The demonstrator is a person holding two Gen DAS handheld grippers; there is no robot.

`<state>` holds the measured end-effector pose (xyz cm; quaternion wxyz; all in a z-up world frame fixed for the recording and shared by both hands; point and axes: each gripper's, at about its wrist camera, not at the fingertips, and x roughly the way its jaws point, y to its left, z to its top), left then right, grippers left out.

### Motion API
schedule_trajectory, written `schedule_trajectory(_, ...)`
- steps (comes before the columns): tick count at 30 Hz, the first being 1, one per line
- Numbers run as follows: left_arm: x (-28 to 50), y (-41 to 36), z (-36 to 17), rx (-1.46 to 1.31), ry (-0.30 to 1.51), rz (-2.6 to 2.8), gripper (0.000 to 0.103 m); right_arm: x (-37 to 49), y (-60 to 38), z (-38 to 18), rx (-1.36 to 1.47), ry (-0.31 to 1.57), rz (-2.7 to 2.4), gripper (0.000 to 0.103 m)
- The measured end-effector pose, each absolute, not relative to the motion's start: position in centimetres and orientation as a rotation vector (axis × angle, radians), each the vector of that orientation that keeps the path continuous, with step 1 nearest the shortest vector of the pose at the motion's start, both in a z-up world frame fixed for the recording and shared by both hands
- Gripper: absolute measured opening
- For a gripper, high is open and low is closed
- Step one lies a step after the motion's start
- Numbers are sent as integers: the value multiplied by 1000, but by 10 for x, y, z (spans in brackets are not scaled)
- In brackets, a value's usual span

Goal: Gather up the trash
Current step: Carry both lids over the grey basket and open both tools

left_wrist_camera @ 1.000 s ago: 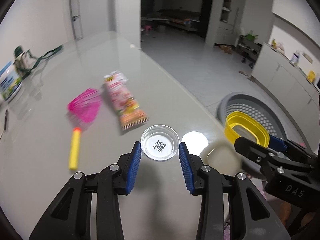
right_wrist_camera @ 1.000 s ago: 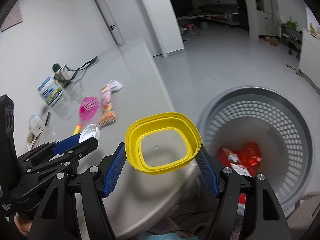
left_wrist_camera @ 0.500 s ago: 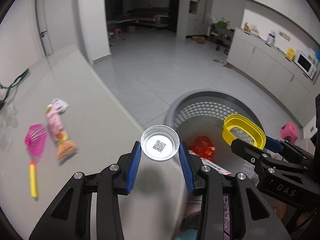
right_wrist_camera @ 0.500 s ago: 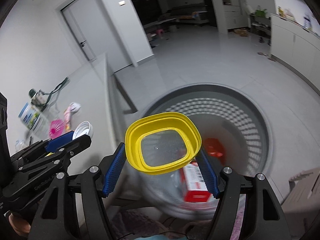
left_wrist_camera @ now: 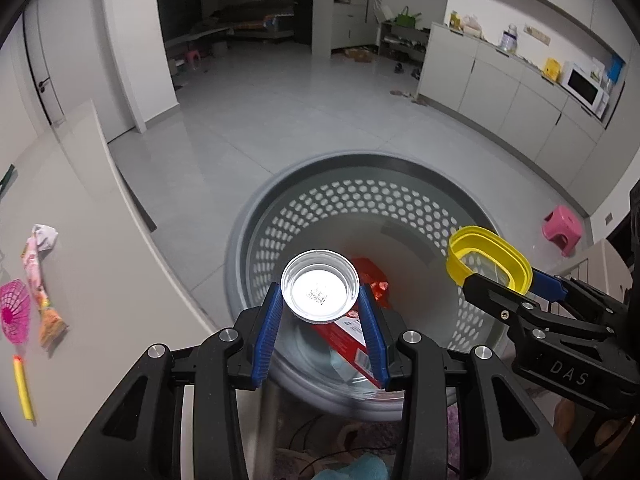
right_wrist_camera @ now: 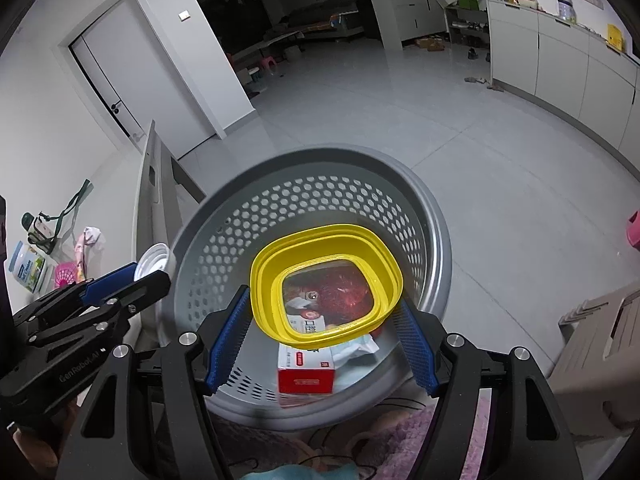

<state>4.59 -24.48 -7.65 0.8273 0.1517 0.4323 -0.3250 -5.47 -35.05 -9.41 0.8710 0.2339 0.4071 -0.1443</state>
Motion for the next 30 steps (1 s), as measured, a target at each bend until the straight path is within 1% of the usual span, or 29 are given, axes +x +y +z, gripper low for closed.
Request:
schedule_trajectory(12, 50, -251, -96, 339, 973, -685, 39, -41, -350, -110, 479, 883, -284, 68)
schedule_trajectory(30, 52, -246, -93, 317, 986, -661, 40, -31, -348, -111, 450, 879, -257, 68)
